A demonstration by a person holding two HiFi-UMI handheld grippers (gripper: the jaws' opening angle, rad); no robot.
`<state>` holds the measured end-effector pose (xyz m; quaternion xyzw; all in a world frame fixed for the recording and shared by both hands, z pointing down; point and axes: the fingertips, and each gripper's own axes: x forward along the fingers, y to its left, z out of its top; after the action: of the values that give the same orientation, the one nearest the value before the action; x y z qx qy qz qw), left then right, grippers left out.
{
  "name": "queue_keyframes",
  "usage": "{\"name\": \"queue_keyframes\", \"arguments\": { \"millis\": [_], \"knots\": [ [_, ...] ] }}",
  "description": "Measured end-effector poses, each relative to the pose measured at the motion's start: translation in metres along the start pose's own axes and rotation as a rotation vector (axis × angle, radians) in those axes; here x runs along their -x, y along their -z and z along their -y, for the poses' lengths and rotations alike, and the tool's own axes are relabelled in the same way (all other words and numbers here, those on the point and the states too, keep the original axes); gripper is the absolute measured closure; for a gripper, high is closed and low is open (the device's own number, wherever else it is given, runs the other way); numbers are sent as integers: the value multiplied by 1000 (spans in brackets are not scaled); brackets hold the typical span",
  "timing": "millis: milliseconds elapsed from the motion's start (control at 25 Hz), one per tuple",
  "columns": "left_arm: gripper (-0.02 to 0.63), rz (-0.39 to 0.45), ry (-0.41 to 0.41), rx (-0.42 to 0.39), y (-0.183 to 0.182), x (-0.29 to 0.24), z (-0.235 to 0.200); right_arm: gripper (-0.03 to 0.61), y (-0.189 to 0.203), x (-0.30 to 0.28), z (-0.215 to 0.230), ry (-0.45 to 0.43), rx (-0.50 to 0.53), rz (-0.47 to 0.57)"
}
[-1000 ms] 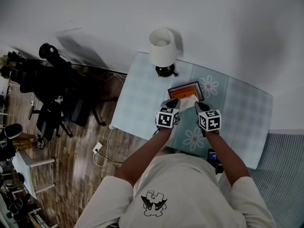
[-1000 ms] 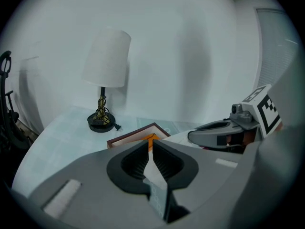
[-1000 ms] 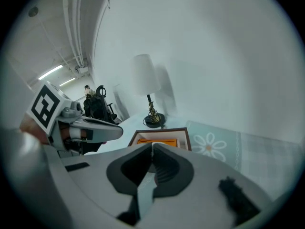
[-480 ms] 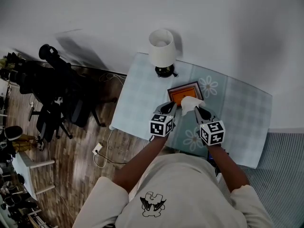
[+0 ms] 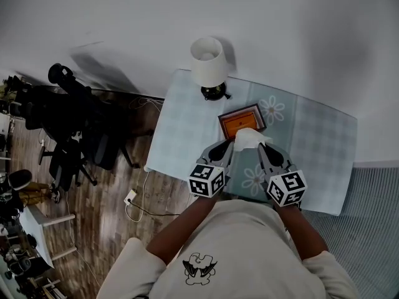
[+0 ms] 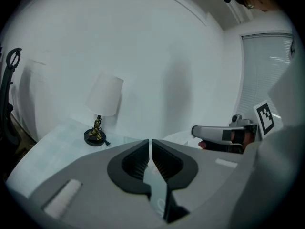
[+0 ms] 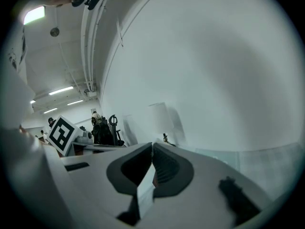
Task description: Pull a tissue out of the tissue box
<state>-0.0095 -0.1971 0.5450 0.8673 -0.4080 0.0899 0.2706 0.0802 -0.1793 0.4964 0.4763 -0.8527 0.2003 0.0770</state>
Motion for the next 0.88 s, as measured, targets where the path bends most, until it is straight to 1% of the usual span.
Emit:
{"name": "queue_keyframes", "arguments": {
  "millis": [160, 320, 360, 520, 880],
  "knots": [
    [588, 46, 6, -21, -16, 15, 10, 563, -7, 18, -4, 5, 8, 17],
    [592, 56, 1, -102, -17, 27, 11, 563, 4, 30, -9, 9, 29, 5],
    [592, 52, 0, -109, -15, 28, 10, 563, 8, 30, -12, 9, 33, -1],
    [594, 48, 2, -83, -11, 29, 8, 563, 13, 30, -21, 10, 17, 0],
    [598, 72, 18, -93, -20, 26, 16, 563, 6, 30, -20, 12, 23, 15]
  ]
}}
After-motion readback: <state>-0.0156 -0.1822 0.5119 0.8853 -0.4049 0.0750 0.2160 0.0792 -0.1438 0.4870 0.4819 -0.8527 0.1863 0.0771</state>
